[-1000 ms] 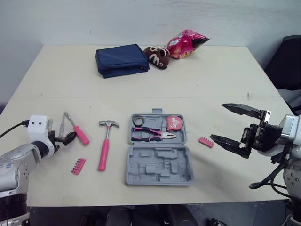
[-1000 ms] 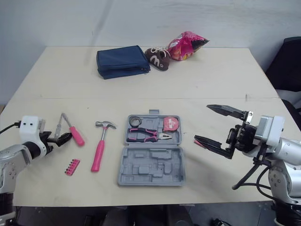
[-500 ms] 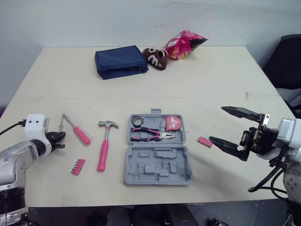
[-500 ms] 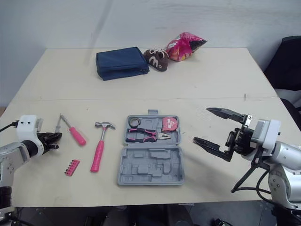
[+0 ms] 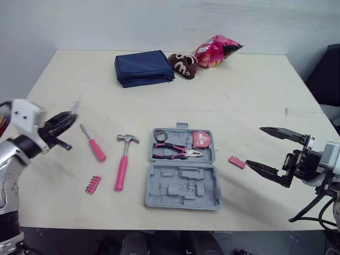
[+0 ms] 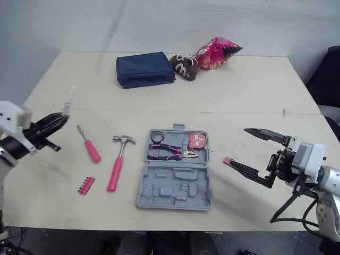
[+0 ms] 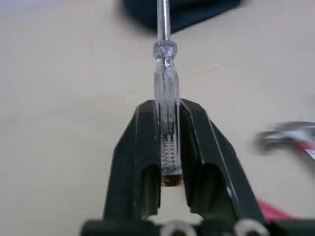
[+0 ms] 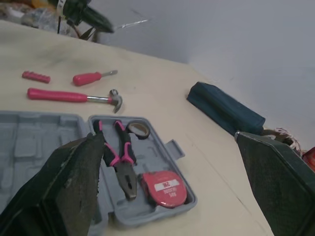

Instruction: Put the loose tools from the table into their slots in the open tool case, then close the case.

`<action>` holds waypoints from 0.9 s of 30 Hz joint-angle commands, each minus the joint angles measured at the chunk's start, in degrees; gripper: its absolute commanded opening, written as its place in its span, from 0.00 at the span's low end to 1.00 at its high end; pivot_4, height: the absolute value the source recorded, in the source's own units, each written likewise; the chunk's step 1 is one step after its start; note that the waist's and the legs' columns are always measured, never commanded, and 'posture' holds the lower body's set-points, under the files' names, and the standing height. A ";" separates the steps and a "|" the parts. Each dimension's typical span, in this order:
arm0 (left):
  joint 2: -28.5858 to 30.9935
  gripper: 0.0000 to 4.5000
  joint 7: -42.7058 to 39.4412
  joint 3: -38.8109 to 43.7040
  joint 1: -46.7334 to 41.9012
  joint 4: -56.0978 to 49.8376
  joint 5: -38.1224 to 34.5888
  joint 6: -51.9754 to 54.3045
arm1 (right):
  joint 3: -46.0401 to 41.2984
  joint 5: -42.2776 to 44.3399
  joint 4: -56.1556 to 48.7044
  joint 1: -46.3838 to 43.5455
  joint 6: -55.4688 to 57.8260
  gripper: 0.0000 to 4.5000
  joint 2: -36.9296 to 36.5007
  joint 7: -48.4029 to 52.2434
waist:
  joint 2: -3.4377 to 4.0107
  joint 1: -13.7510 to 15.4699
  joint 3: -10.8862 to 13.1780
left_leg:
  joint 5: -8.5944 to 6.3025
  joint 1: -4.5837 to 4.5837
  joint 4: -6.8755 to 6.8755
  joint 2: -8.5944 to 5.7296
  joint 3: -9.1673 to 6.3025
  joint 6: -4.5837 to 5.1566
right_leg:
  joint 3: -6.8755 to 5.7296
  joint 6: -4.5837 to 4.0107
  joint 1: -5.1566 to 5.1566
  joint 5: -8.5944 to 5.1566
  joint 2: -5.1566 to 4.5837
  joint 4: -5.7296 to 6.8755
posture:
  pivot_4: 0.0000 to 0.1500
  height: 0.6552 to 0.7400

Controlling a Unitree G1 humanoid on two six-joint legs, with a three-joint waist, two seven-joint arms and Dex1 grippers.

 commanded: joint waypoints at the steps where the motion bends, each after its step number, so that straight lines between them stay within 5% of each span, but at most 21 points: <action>1: 2.41 0.00 -12.18 -8.69 -1.51 -5.50 -2.26 -3.73 | -2.88 0.42 0.29 1.38 -0.99 1.00 -1.83 2.46 | 0.13 0.10 0.00 | -0.01 0.01 -0.01 -0.01 0.03 0.01 | 0.03 0.00 0.00 0.00 0.01 0.00 | 1.00 1.00; 4: 3.51 0.00 -18.01 -16.25 -4.12 -9.86 -3.52 -2.41 | -3.37 0.33 0.78 2.25 -1.16 1.00 -2.22 3.35 | 0.12 0.14 0.00 | -0.01 -0.02 0.01 0.05 -0.02 0.02 | 0.03 0.00 -0.01 0.00 0.11 0.00 | 1.00 1.00; 8: 7.28 0.00 -23.86 -28.45 -10.05 -10.43 4.47 -2.15 | -4.04 0.33 0.75 3.59 -1.30 1.00 -2.12 3.69 | 0.16 -0.22 0.02 | -0.01 -0.02 0.02 0.01 0.01 0.02 | 0.12 0.00 -0.03 0.00 0.16 0.00 | 1.00 1.00; 16: 1.52 0.00 -19.80 -45.01 -25.81 -12.36 14.63 12.78 | -3.69 -0.20 -0.56 5.05 -0.81 1.00 -1.63 2.68 | 0.17 0.13 0.03 | 0.03 -0.11 0.10 -0.28 -0.04 0.12 | 0.18 0.10 -0.04 0.03 0.13 -0.01 | 1.00 1.00; 27: -3.95 0.00 -15.18 -55.28 -30.24 -13.52 22.77 23.98 | -3.60 0.01 -8.33 8.36 2.64 1.00 -1.48 -2.44 | 0.18 0.32 0.04 | 0.07 -0.13 0.21 -0.02 -0.12 0.12 | 0.18 0.12 -0.03 0.01 0.14 0.08 | 1.00 1.00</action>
